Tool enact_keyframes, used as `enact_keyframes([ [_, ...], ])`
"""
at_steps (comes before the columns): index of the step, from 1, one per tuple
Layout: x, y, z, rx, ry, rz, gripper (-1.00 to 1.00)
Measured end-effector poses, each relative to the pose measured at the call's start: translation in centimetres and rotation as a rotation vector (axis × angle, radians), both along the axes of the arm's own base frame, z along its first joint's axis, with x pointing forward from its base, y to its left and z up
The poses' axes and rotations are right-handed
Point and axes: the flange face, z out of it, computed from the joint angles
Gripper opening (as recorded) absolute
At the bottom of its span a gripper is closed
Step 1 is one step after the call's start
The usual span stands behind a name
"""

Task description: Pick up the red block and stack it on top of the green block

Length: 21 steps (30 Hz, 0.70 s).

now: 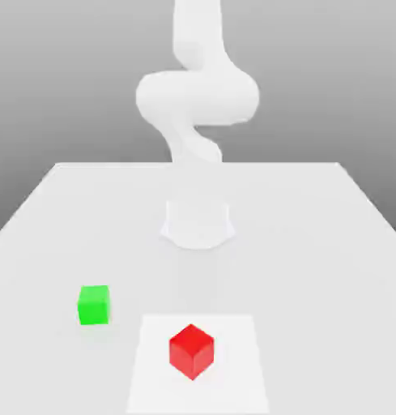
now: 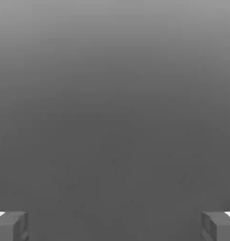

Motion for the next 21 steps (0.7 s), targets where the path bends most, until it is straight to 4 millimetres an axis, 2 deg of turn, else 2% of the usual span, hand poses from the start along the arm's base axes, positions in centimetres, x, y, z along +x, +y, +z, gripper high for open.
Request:
enact_keyframes([
  [2,2.6,0.0,-4.4,0.028,0.071,-0.058,0.00],
  [5,5.3,-0.2,-10.9,0.066,0.169,-0.141,0.00],
  [10,7.6,-0.8,-22.0,0.127,0.329,-0.283,0.00],
  [15,7.1,-1.2,-32.9,0.185,0.487,-0.429,0.00],
  [21,3.6,-1.2,-44.5,0.248,0.663,-0.599,0.00],
])
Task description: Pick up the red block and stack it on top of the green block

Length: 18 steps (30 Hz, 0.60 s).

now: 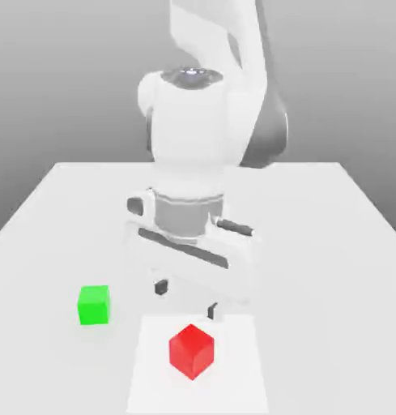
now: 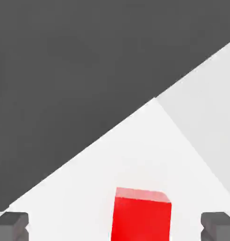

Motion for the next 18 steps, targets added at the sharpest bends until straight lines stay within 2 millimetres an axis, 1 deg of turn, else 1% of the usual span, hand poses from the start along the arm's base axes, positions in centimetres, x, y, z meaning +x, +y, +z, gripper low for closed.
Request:
enact_keyframes([
  [5,-0.4,0.1,-5.8,0.006,0.020,-0.019,0.00],
  [6,-0.5,0.1,-6.8,0.006,0.020,-0.019,-1.00],
  [11,-0.5,0.1,-6.8,0.006,0.018,-0.019,-1.00],
  [12,-0.6,0.1,-7.3,0.006,0.018,-0.019,-1.00],
  [13,-0.5,0.1,-7.0,0.006,0.019,-0.019,-1.00],
  [15,-0.4,0.1,-5.4,0.006,0.019,-0.020,-1.00],
  [18,-0.5,0.1,-2.4,0.005,0.019,-0.020,-1.00],
])
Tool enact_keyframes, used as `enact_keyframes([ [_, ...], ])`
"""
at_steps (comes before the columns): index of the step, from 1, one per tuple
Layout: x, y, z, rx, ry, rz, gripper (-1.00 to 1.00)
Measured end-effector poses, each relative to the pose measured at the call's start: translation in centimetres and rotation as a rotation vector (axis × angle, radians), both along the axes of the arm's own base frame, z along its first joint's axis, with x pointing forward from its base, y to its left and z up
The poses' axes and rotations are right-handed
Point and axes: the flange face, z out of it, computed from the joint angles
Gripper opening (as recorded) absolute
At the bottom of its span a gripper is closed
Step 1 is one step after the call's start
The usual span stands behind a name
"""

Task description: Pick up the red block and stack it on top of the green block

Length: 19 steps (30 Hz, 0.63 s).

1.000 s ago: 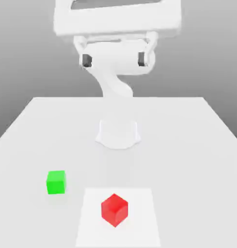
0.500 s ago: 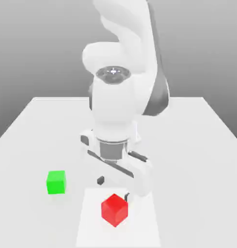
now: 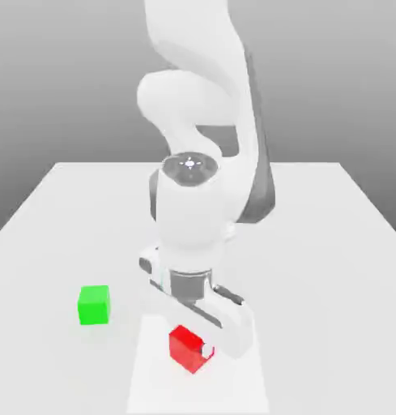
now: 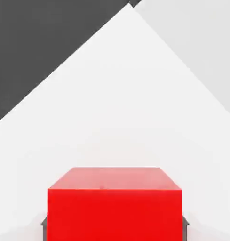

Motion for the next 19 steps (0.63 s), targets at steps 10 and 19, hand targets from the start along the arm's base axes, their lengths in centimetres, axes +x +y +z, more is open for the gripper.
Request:
enact_keyframes([
  [10,-11.8,-17.5,4.6,-0.003,0.002,-0.467,-1.00],
  [19,-12.6,-18.0,-1.0,0.001,0.001,-0.489,1.00],
])
